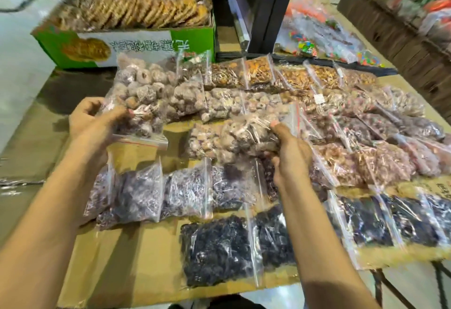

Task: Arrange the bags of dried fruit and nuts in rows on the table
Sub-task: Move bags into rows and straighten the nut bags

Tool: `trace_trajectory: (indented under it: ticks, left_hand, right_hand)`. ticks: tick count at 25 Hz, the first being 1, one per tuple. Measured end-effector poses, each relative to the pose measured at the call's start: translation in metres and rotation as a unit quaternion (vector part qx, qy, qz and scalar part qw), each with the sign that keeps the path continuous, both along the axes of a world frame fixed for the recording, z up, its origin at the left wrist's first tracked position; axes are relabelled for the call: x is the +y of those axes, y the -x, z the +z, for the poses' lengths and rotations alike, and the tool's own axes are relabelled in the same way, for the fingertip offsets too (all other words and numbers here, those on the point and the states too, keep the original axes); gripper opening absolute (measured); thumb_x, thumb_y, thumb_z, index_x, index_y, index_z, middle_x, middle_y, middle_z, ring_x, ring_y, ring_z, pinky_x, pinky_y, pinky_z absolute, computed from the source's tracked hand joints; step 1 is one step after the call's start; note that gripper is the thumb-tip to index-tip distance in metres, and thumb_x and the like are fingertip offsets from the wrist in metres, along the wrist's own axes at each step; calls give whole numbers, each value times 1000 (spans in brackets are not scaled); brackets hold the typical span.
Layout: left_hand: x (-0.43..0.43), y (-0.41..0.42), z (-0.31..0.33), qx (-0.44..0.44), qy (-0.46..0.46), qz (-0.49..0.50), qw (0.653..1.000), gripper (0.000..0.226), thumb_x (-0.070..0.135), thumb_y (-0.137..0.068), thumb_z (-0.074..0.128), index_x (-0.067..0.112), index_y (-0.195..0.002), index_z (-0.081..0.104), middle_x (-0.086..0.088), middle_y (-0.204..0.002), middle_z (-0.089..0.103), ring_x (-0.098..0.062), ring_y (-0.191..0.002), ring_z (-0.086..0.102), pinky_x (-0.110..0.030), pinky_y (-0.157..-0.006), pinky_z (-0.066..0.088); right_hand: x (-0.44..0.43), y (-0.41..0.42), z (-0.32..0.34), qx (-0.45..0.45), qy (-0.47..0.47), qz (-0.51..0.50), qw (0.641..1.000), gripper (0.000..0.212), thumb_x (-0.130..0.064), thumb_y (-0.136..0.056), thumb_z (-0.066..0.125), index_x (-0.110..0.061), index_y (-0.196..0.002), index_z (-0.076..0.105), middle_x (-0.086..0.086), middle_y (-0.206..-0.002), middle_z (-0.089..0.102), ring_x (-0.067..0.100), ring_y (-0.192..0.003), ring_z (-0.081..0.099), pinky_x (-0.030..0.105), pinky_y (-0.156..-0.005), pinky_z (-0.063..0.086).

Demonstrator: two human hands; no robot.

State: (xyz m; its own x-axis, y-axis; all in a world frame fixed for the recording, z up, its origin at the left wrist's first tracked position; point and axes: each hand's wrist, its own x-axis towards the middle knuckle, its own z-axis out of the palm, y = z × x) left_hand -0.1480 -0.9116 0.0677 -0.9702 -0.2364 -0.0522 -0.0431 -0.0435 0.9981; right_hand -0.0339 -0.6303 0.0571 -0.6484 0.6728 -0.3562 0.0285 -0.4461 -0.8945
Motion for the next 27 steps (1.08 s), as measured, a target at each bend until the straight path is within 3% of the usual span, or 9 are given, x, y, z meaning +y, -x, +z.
trace_trajectory:
  ticks: [5, 9, 12, 16, 18, 20, 23, 25, 27]
  left_hand:
    - [-24, 26, -7, -25, 21, 7, 999, 32, 1, -77, 71, 25, -73, 50, 6, -66, 55, 2, -41, 53, -15, -38, 43]
    - [-44, 52, -14, -39, -9, -31, 999, 26, 6, -76, 72, 24, -82, 54, 3, -70, 60, 1, -46, 57, -17, -43, 47]
    - [-54, 74, -21, -68, -93, -68, 991, 12, 8, -77, 70, 19, -77, 65, 7, -59, 66, -3, -49, 60, -18, -44, 48]
    - [-70, 95, -20, -109, -102, -118, 982, 33, 7, -86, 64, 19, -55, 63, 5, -46, 60, -8, -40, 55, -21, -40, 49]
    - [-79, 105, -19, -108, -62, -157, 980, 30, 6, -85, 66, 19, -58, 66, 1, -48, 61, -9, -38, 56, -21, -38, 48]
    - [-90, 119, -19, -94, 7, -166, 982, 15, 7, -78, 73, 16, -72, 63, -2, -53, 64, -6, -40, 58, -22, -39, 49]
    - [-106, 142, -17, -62, 102, -199, 973, 26, 26, -55, 85, 19, -75, 69, -2, -67, 70, -17, -63, 65, -42, -65, 58]
    - [-111, 153, -8, -9, 176, -254, 951, 36, 37, -47, 83, 22, -77, 72, -3, -78, 71, -18, -74, 65, -45, -77, 56]
    - [-106, 159, 9, 54, 243, -338, 908, 38, 36, -48, 87, 24, -81, 72, -5, -86, 72, -15, -77, 63, -37, -77, 54]
  right_hand:
    - [-60, 55, -29, -98, -104, 219, 965, 45, -23, -79, 74, -4, -114, 54, 19, -102, 70, 30, -83, 70, 32, -60, 59]
    - [-92, 76, -43, -182, -322, 312, 875, 29, -28, -76, 76, -12, -94, 60, -1, -80, 64, 11, -66, 61, 26, -53, 53]
    - [-110, 86, -39, -213, -264, 336, 878, 18, -18, -81, 73, -12, -90, 59, 2, -83, 65, 16, -73, 65, 27, -59, 55]
    - [-142, 92, -51, -159, -1, 157, 975, 19, -8, -87, 65, -6, -102, 55, 14, -108, 66, 22, -84, 66, 35, -63, 61]
    - [-157, 91, -58, -237, -115, 162, 951, 31, -28, -82, 70, -7, -101, 57, 14, -100, 68, 24, -80, 65, 37, -63, 58]
    - [-173, 84, -60, -359, -315, 187, 858, 29, -36, -83, 67, -8, -92, 64, 13, -86, 64, 28, -75, 61, 30, -63, 45]
    - [-191, 72, -58, -422, -528, 134, 725, 41, -24, -83, 67, -3, -116, 56, 22, -122, 53, 36, -111, 52, 38, -81, 46]
    - [-196, 73, -44, -362, -570, 135, 725, 70, -32, -81, 71, -8, -137, 36, 18, -140, 36, 35, -131, 31, 44, -100, 38]
    - [-201, 83, -13, -265, -502, 190, 801, 90, -48, -72, 76, -15, -143, 29, 10, -145, 34, 28, -135, 27, 44, -107, 35]
